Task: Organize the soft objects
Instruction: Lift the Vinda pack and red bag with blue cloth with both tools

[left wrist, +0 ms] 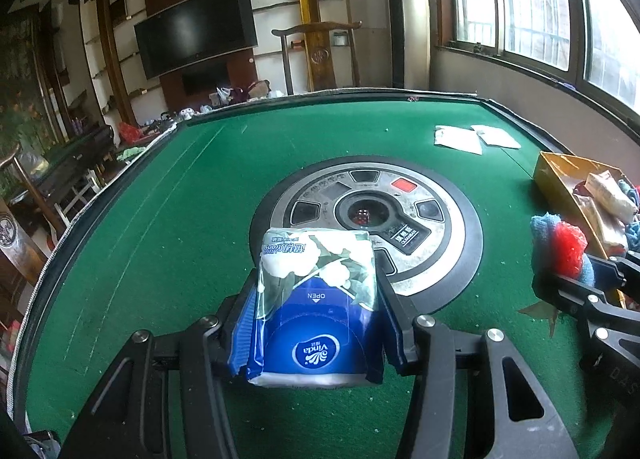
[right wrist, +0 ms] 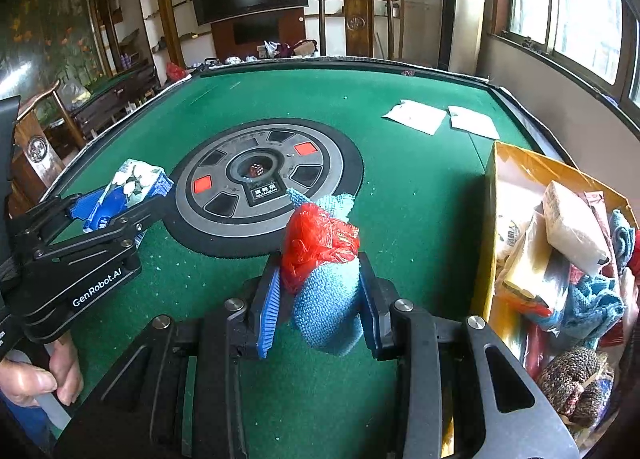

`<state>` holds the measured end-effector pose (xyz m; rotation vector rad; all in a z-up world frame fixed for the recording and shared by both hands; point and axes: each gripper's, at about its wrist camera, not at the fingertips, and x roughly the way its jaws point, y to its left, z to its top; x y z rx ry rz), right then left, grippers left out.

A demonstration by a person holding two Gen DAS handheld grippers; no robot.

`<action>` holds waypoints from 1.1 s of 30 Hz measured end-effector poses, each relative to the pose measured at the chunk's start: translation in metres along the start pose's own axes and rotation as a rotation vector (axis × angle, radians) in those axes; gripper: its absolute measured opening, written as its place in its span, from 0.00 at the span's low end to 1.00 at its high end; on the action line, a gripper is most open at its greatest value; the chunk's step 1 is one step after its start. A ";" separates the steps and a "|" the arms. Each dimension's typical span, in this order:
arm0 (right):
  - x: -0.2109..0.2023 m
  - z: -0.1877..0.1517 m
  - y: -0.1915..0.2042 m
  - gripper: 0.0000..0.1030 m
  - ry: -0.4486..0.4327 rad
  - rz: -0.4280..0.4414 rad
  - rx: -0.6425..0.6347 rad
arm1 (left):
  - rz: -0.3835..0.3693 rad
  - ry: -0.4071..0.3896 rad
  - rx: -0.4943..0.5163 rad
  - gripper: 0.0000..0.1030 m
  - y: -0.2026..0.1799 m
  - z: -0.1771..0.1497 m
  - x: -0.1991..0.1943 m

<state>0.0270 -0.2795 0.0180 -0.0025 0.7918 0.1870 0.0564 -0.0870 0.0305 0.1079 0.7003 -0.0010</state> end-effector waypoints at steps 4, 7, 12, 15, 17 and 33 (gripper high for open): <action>0.002 0.001 -0.001 0.33 0.000 -0.002 0.000 | 0.006 -0.007 0.004 0.51 -0.001 0.000 -0.002; 0.001 0.001 -0.002 0.33 -0.001 -0.002 0.001 | 0.012 -0.011 0.006 0.51 -0.002 -0.001 -0.003; -0.001 0.001 -0.003 0.33 -0.005 -0.005 0.002 | 0.021 -0.020 0.010 0.51 -0.004 -0.003 -0.005; -0.001 0.001 -0.003 0.33 -0.007 -0.006 0.004 | 0.024 -0.027 0.012 0.51 -0.005 -0.003 -0.007; -0.001 0.001 -0.003 0.33 -0.008 -0.007 0.004 | 0.028 -0.031 0.014 0.51 -0.005 -0.003 -0.008; -0.018 0.008 -0.025 0.33 -0.052 -0.028 0.085 | -0.027 -0.068 0.028 0.51 -0.014 -0.004 -0.017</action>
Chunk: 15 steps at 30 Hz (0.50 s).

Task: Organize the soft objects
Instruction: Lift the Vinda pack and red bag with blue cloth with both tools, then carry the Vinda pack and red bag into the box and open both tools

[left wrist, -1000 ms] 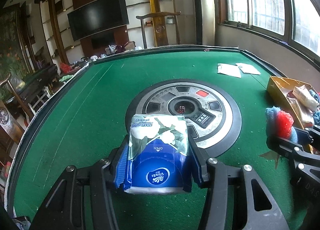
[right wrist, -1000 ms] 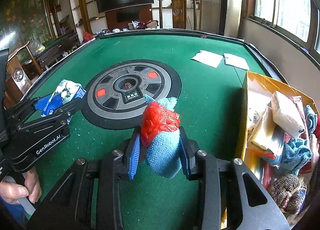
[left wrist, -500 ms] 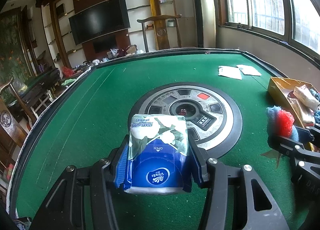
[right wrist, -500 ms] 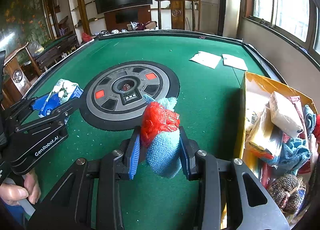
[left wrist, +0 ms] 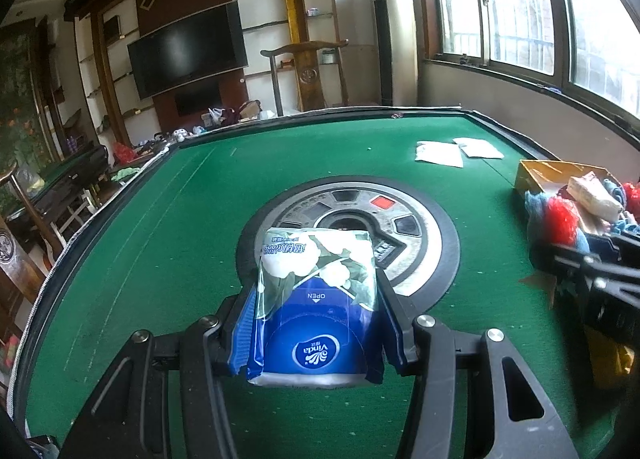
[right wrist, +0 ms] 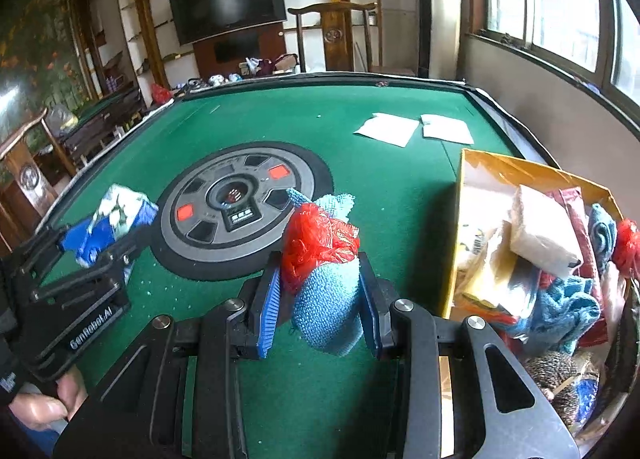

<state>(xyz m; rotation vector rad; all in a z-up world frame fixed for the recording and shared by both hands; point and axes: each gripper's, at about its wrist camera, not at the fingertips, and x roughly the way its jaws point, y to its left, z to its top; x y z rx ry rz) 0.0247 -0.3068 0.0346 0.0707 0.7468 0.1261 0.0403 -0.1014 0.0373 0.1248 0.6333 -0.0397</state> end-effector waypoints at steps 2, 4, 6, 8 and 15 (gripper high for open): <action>-0.005 0.003 -0.008 0.33 -0.016 -0.004 0.025 | -0.006 -0.005 0.003 0.51 -0.004 0.000 -0.002; -0.011 0.006 -0.016 0.33 -0.035 -0.007 0.045 | -0.012 -0.010 0.018 0.51 -0.011 0.000 -0.006; -0.019 0.010 -0.027 0.33 -0.062 -0.021 0.075 | -0.024 -0.014 0.031 0.51 -0.017 0.000 -0.011; -0.027 0.013 -0.042 0.33 -0.087 -0.037 0.110 | -0.043 -0.015 0.039 0.51 -0.025 0.000 -0.015; -0.063 0.019 -0.110 0.33 -0.172 -0.109 0.270 | -0.133 -0.014 0.091 0.51 -0.066 0.002 -0.033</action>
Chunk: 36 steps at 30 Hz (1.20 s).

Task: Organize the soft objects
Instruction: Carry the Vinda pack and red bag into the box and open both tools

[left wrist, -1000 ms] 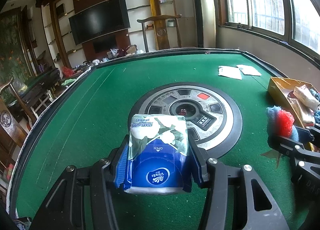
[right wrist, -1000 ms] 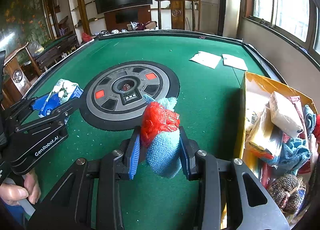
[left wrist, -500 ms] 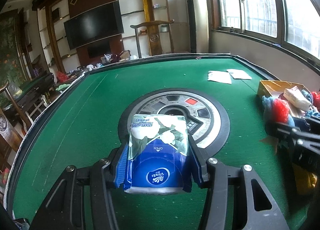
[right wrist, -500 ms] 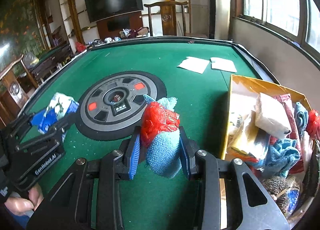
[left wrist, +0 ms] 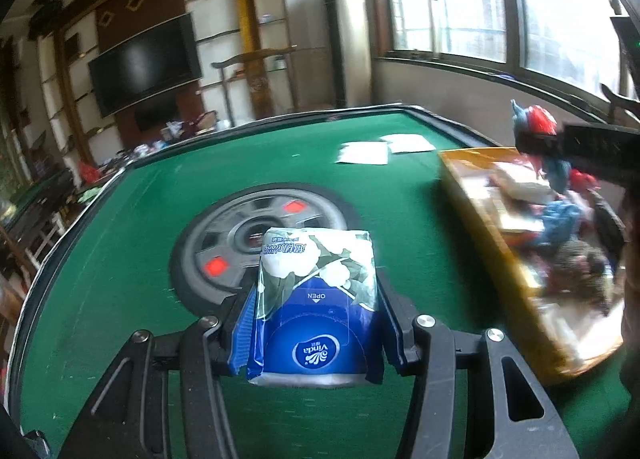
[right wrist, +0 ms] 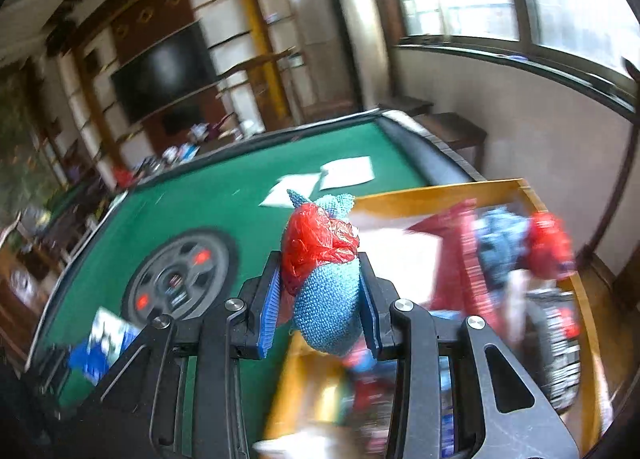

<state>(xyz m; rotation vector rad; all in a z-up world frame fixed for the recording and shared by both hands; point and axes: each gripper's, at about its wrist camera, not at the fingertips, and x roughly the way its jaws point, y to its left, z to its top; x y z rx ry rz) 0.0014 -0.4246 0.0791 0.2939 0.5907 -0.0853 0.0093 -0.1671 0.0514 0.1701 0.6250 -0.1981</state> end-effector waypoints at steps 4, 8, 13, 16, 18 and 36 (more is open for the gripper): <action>-0.016 0.014 -0.041 0.33 -0.040 -0.054 0.086 | -0.068 -0.020 0.032 0.51 -0.030 0.012 -0.012; -0.020 0.022 -0.076 0.33 -0.048 -0.127 0.147 | -0.168 -0.017 0.056 0.51 -0.067 0.030 -0.014; -0.007 0.023 -0.104 0.33 0.016 -0.192 0.185 | -0.279 0.012 0.074 0.51 -0.115 0.033 -0.009; 0.002 0.019 -0.107 0.33 0.060 -0.205 0.178 | -0.312 0.037 0.105 0.52 -0.136 0.026 -0.001; 0.010 0.018 -0.105 0.33 0.087 -0.215 0.162 | -0.312 0.054 0.118 0.52 -0.145 0.019 0.004; 0.028 0.006 -0.096 0.33 0.175 -0.228 0.111 | -0.306 -0.005 0.140 0.52 -0.153 0.005 -0.003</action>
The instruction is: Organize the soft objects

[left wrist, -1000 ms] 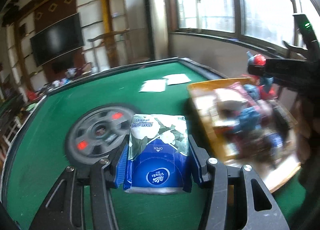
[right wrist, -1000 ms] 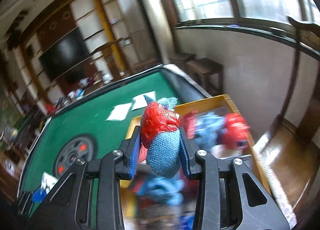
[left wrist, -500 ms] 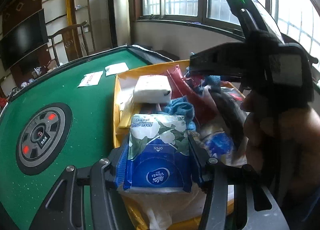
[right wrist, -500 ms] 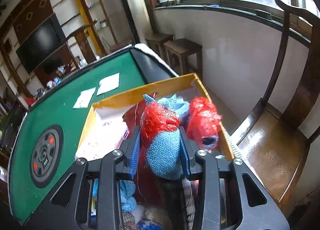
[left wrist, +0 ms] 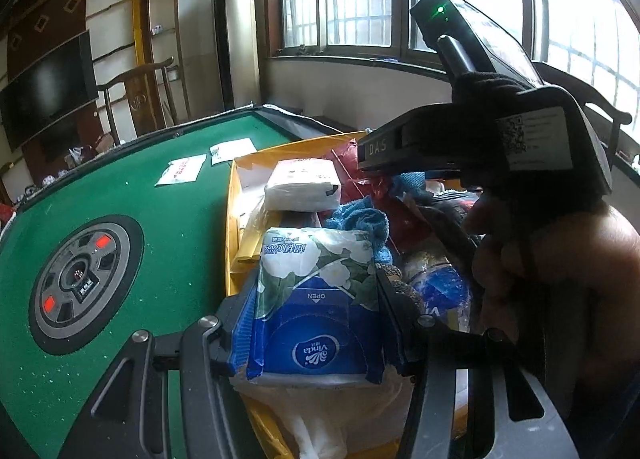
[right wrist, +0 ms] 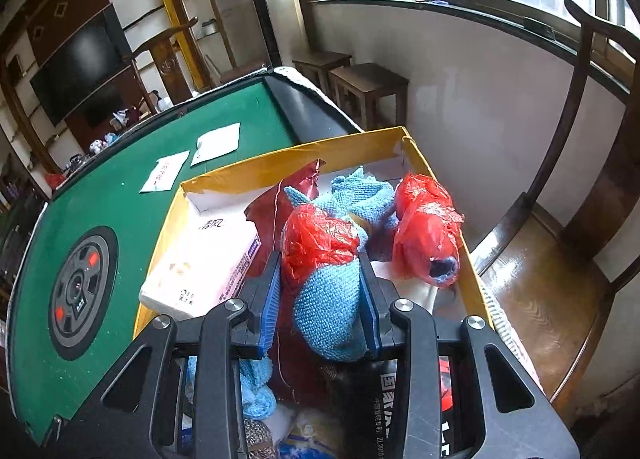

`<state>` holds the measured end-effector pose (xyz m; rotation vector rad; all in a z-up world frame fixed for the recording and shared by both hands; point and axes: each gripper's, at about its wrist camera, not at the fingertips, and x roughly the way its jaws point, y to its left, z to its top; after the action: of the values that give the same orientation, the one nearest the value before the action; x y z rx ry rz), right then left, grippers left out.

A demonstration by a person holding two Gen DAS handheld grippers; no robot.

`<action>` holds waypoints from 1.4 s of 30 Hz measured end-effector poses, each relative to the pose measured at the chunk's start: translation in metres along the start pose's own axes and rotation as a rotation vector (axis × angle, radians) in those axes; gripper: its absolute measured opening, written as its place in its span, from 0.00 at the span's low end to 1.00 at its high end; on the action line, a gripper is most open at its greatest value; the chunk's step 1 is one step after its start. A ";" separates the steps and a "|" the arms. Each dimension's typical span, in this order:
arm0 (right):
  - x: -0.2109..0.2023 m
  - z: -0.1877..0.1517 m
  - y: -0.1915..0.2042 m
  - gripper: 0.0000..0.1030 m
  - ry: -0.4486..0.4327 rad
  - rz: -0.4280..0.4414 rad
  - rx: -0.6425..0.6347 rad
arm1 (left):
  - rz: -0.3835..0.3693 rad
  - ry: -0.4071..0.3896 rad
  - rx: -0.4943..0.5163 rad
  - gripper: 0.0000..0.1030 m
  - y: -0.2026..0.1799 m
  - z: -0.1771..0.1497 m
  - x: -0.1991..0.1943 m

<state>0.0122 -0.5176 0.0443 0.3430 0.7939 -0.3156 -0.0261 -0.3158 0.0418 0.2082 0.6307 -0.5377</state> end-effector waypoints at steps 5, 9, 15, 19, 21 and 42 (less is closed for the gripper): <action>0.001 0.000 0.001 0.33 -0.002 -0.007 -0.002 | 0.006 -0.008 0.012 0.52 -0.004 -0.001 -0.004; 0.000 0.000 0.001 0.35 -0.004 -0.013 -0.005 | -0.007 -0.004 0.003 0.53 -0.003 -0.002 -0.006; -0.017 0.002 0.003 0.71 -0.084 -0.041 -0.006 | -0.027 0.002 -0.023 0.56 0.002 0.001 -0.007; -0.025 0.003 0.000 0.75 -0.142 -0.035 0.017 | -0.046 -0.026 -0.053 0.59 0.004 0.004 -0.016; -0.028 0.004 -0.003 0.75 -0.164 -0.019 0.034 | -0.044 -0.027 -0.057 0.59 0.005 0.005 -0.018; -0.130 -0.121 0.019 0.75 -0.268 -0.180 -0.085 | 0.097 -0.035 -0.032 0.68 0.050 -0.025 -0.059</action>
<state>-0.1425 -0.4321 0.0646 0.1449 0.5728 -0.4842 -0.0520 -0.2410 0.0597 0.1975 0.5917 -0.4370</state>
